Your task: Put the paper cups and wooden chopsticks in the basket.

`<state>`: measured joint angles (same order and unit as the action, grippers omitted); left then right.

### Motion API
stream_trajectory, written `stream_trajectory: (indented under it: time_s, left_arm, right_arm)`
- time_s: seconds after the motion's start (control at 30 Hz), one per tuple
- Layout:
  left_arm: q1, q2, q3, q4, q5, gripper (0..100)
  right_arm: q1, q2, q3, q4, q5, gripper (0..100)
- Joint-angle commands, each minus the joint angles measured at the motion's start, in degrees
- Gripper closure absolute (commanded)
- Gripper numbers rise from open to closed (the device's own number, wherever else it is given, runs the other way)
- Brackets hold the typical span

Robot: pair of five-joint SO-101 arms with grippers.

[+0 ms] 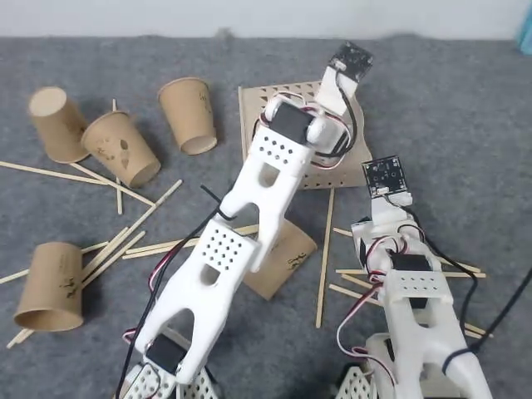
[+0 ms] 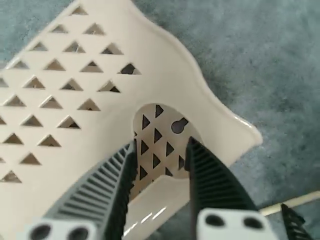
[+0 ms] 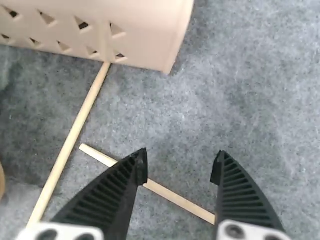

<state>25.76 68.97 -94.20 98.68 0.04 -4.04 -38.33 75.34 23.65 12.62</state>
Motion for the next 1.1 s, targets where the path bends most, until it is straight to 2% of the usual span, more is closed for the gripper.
stream_trajectory:
  time_s: [0.0,0.23,0.4,0.53,0.83,1.07]
  left_arm:
    - [1.32,-5.1,-1.89,1.76,-1.41,86]
    - [4.13,-5.1,-1.8,0.09,0.18,74]
    - [3.96,-5.01,-0.57,-6.42,14.68,74]
    - [3.25,-4.22,1.71,-11.87,23.47,74]
    - [3.08,-0.7,9.19,-19.08,24.35,74]
    - [3.78,1.23,9.27,-17.67,24.62,74]
  right_arm:
    - [0.4,-0.04,-2.29,-1.1,0.79,77.8]
    - [0.4,-0.04,-2.29,-1.1,0.79,77.8]
    - [0.22,-0.04,-2.29,-1.1,0.88,77.8]
    - [0.22,-0.04,-2.29,-1.1,0.88,77.8]
    - [0.22,-0.04,-2.29,-1.01,0.88,77.8]
    - [0.22,-0.04,-2.29,-1.01,0.88,77.8]
